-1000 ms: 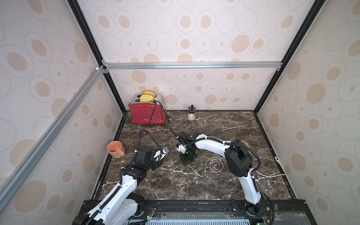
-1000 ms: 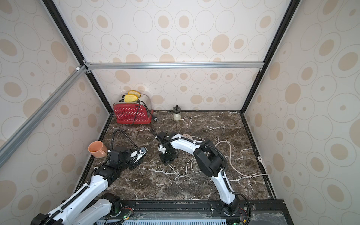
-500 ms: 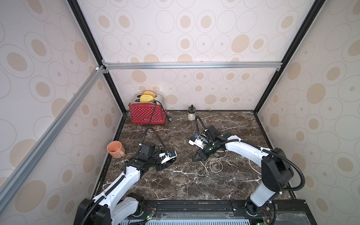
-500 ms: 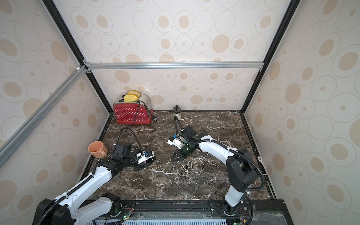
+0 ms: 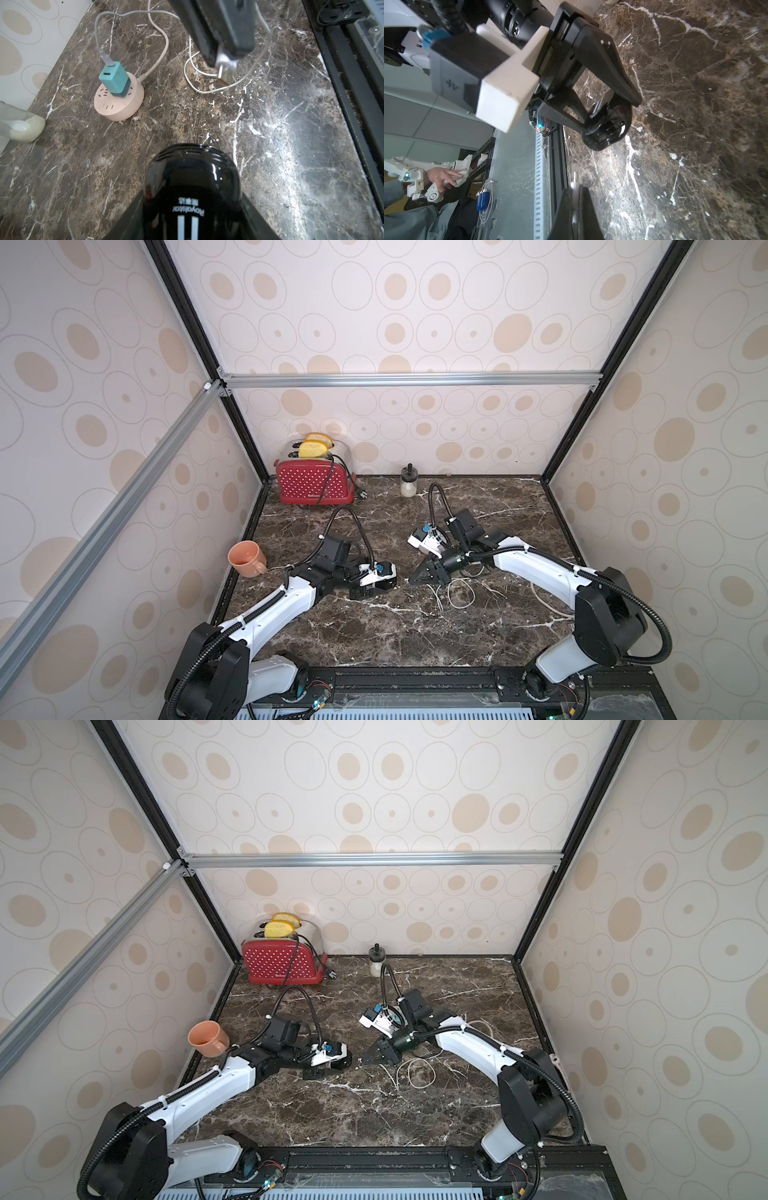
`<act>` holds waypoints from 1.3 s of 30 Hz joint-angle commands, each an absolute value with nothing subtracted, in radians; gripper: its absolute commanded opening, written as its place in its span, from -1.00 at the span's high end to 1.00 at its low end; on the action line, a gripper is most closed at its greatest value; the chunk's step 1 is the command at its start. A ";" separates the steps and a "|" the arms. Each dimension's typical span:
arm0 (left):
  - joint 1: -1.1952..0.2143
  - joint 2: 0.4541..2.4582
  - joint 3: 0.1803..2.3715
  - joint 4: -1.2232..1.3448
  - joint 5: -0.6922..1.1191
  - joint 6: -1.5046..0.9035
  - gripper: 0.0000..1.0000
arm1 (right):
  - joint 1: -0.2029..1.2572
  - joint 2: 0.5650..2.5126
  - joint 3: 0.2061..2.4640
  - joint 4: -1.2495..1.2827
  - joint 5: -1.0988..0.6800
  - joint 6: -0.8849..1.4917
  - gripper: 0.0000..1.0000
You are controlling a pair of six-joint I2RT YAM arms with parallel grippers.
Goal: Charge the electric shaver
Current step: Insert the charging cable into the electric shaver.
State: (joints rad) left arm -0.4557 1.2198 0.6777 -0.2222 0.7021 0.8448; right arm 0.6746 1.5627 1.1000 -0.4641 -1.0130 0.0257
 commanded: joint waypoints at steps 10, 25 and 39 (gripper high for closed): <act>-0.464 1.199 0.703 -0.165 0.705 0.944 1.00 | 0.669 1.671 1.176 -0.492 -1.057 0.150 1.00; -0.470 1.206 0.706 -0.222 0.631 1.067 1.00 | 0.677 1.706 1.182 -0.461 -1.105 0.234 1.00; -0.471 1.211 0.709 -0.225 0.639 1.064 1.00 | 0.717 1.761 1.192 -0.400 -1.050 0.336 1.00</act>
